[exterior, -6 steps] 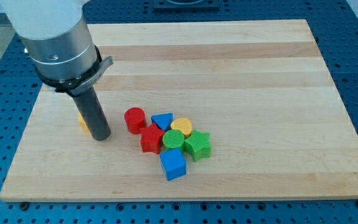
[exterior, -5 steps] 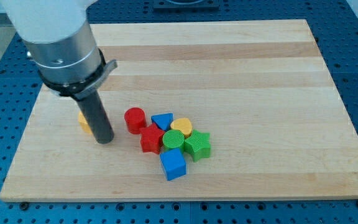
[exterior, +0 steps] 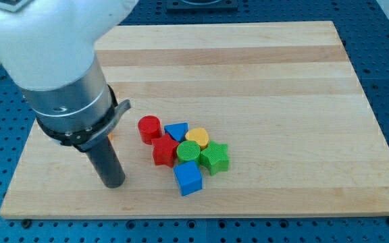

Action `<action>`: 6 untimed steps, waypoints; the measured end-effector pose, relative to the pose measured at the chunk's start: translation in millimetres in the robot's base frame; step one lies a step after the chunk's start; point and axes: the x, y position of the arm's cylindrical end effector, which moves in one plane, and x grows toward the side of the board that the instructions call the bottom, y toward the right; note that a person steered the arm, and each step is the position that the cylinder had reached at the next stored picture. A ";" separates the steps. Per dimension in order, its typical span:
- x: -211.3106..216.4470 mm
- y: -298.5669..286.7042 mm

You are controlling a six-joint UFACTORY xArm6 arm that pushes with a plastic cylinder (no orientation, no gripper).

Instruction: Move your arm towards the yellow hexagon

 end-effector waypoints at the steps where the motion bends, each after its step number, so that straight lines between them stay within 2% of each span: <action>1: -34.6 0.0; 2: -71.7 0.0; 3: -91.5 -1.0; 5: -41.3 -3.8; 6: -39.8 -29.2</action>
